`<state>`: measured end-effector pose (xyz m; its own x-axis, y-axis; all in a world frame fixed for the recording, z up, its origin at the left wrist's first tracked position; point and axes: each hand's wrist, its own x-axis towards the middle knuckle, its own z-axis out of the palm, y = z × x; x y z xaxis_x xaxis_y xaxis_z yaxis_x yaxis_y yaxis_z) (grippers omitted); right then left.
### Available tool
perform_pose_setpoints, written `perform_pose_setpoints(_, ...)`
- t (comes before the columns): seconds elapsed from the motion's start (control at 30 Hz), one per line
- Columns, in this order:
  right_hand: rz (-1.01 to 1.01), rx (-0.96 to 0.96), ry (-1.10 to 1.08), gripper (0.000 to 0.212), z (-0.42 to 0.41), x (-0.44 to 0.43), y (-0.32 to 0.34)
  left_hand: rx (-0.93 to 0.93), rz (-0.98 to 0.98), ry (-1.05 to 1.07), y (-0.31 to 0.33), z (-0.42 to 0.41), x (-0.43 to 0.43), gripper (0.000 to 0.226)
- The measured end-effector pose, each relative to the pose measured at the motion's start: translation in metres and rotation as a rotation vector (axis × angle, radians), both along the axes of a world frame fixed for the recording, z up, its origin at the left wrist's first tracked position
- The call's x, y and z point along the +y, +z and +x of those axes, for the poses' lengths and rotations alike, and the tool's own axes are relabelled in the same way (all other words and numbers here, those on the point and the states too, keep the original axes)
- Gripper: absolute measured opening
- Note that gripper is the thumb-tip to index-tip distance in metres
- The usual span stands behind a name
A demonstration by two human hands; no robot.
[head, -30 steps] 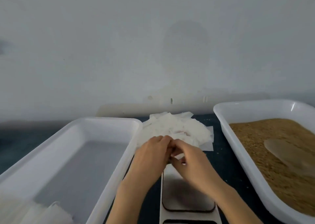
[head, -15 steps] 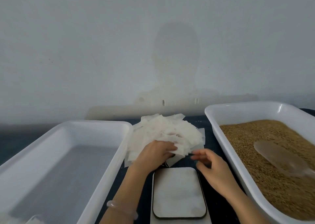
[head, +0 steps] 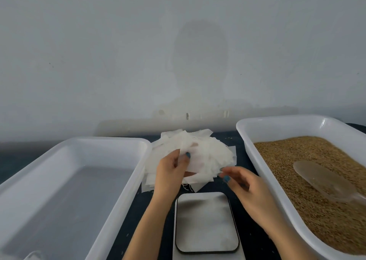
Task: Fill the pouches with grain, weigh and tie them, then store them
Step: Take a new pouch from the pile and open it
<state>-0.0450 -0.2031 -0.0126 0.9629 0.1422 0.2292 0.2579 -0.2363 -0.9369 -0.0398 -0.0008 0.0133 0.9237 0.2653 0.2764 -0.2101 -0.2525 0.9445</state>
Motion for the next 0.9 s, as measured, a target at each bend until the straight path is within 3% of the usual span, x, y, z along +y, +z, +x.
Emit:
perform_pose_setpoints(0.07,0.058,0.05,0.092,0.038,-0.004,0.005,0.004,0.055,-0.248,-0.101,0.007,-0.012,-0.01,0.01)
perform_pose_setpoints(0.17,0.165,0.137,0.174,0.045,-0.01,0.018,0.005,0.112,-0.332,-0.178,0.007,-0.022,-0.02,0.026)
perform_pose_setpoints(0.37,0.513,0.196,0.034,0.023,-0.012,0.02,0.01,0.068,-0.262,-0.232,0.006,-0.027,-0.024,0.039)
perform_pose_setpoints(0.53,0.475,0.215,-0.03,0.015,-0.009,0.016,0.009,0.143,-0.166,-0.219,0.003,-0.028,-0.011,0.047)
perform_pose_setpoints(0.67,0.498,0.244,-0.016,0.015,-0.01,0.017,0.01,0.141,-0.1,-0.163,-0.004,-0.029,-0.005,0.025)
perform_pose_setpoints(0.77,0.531,0.3,0.029,0.023,-0.012,0.018,0.013,0.139,0.028,-0.244,-0.007,-0.032,0.0,0.017)
perform_pose_setpoints(0.9,0.455,0.319,0.014,0.012,-0.009,0.013,0.01,0.172,0.118,-0.405,-0.008,-0.037,0.009,0.021)
